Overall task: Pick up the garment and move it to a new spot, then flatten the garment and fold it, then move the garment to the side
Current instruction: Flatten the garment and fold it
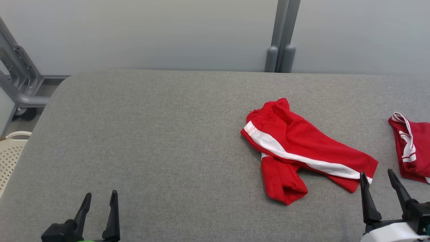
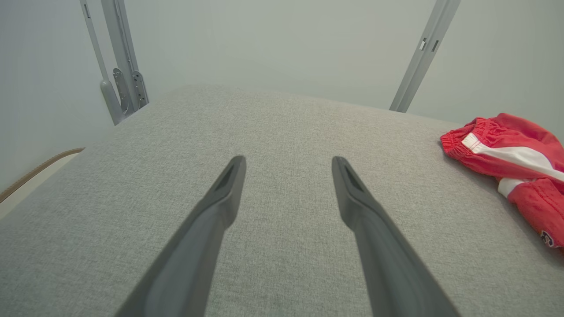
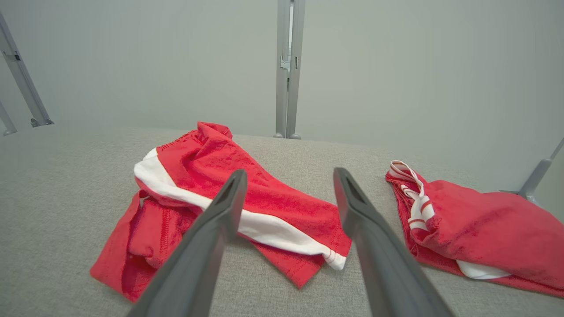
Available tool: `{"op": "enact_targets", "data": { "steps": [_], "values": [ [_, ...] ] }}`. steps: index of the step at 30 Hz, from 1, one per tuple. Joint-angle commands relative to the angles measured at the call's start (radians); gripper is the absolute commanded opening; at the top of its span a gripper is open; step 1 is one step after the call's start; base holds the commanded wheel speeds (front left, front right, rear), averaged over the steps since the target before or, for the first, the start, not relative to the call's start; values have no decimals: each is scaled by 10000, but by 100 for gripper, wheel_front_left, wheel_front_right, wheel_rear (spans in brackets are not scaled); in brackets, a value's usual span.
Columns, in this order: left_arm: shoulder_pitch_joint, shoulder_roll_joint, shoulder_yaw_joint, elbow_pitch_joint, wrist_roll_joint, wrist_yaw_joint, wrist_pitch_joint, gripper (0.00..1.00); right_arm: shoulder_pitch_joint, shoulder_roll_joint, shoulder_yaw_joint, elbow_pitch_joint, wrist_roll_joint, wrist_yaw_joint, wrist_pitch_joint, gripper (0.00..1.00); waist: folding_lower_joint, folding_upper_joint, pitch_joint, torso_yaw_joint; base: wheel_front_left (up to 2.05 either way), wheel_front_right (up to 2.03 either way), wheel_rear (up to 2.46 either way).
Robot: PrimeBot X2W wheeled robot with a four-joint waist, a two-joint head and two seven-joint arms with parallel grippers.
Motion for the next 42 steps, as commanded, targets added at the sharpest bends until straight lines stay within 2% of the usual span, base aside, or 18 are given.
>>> {"op": "enact_targets", "data": {
  "steps": [1, 7, 20, 22, 24, 29, 36, 42],
  "values": [
    [60, -56, 99, 34, 91, -95, -49, 100, 211, 1, -74, -12, 47, -4, -39, 100, 0, 0, -91, -13, 0, 0, 0],
    [168, -303, 435, 268, 411, -571, -48, 100, 383, 96, -345, 0, -72, -4, -40, 100, 0, 0, -186, -300, 0, 0, 0],
    [-297, -837, 656, 539, 694, -1129, -48, 100, 67, 89, -247, 382, 38, -4, -37, 100, 0, 0, 157, -644, 0, 0, 0],
    [-730, -906, 419, 582, 685, -1252, -43, 100, -240, -24, -305, 609, 57, -4, -36, 100, 0, 0, 613, -676, 0, 0, 0],
    [-1709, -1059, -93, 632, 779, -1410, 128, 100, -933, -155, -441, 1133, -9, -4, -34, 100, 0, 0, 1529, -736, 0, 0, 0],
    [-3572, -1212, -1154, 936, 829, -1547, 420, 100, -2243, -215, -436, 2197, -244, -4, -34, 100, 0, 0, 2632, -937, 0, 0, 0],
    [-5546, -1202, -2492, 1796, 594, -1579, 542, 100, -3199, 64, -196, 3431, -449, -4, -35, 100, 0, 0, 3271, -1274, 0, 0, 0],
    [-6593, -1249, -3342, 2620, 231, -1582, 469, 100, -3306, 220, -146, 3474, -452, -4, -35, 100, 0, 0, 3484, -1570, 0, 0, 0]
  ]
}}
